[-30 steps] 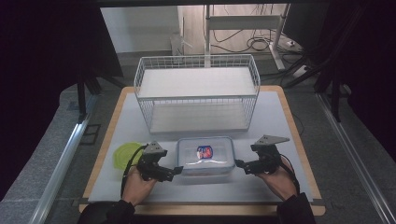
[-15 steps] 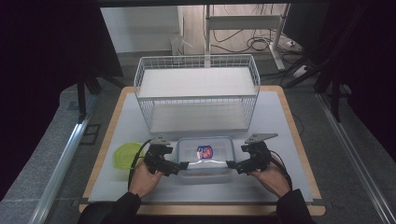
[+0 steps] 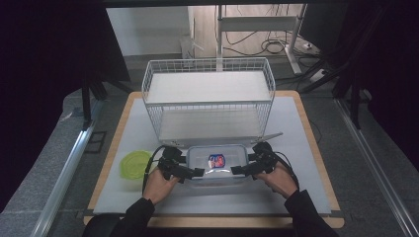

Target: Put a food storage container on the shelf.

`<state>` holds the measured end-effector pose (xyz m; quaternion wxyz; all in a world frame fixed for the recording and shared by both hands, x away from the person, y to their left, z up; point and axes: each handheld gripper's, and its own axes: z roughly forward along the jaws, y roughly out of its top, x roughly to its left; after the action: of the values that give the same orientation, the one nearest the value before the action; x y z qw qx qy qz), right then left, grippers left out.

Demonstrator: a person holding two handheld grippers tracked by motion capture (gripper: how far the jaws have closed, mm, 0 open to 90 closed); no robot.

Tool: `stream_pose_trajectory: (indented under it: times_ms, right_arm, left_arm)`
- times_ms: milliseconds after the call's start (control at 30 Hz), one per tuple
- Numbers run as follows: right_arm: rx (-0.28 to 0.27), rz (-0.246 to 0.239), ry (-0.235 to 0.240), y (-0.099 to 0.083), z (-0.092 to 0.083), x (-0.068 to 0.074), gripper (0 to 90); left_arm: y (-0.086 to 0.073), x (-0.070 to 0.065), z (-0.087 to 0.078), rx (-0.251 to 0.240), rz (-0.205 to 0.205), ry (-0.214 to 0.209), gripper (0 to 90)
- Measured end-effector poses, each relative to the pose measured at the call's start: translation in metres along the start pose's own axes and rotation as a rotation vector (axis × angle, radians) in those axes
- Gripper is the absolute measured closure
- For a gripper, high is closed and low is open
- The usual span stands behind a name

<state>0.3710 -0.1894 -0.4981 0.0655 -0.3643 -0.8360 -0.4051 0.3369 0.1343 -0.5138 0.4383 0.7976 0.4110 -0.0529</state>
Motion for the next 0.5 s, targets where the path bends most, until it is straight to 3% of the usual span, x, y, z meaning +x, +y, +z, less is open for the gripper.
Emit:
stream_pose_trajectory:
  times_ms: [100,233,300,333,400,467,500]
  right_arm:
    - [0.005,0.003,-0.009,-0.001,-0.004,0.002,5.6]
    - [-0.002,-0.009,-0.014,-0.004,-0.011,0.009,6.6]
    - [-0.011,0.001,-0.010,-0.005,-0.015,0.013,9.1]
    - [-0.021,-0.021,-0.053,-0.008,-0.022,0.020,18.1]
    - [-0.020,-0.027,-0.065,-0.008,-0.024,0.022,21.9]
    - [-0.027,-0.035,-0.082,-0.014,-0.030,0.028,29.7]
    - [-0.027,-0.035,-0.082,-0.014,-0.030,0.028,29.7]
  left_arm:
    - [-0.001,-0.005,-0.001,0.007,0.017,0.011,0.0]
    - [-0.003,-0.015,-0.005,0.020,0.074,0.044,0.0]
    - [-0.005,-0.021,-0.011,0.011,0.095,0.065,4.2]
    - [-0.008,-0.024,-0.017,-0.006,0.115,0.072,9.9]
    - [-0.010,-0.025,-0.021,-0.021,0.110,0.070,14.1]
    - [-0.014,-0.025,-0.027,-0.043,0.099,0.058,25.6]
    - [-0.017,-0.024,-0.029,-0.052,0.091,0.048,25.6]
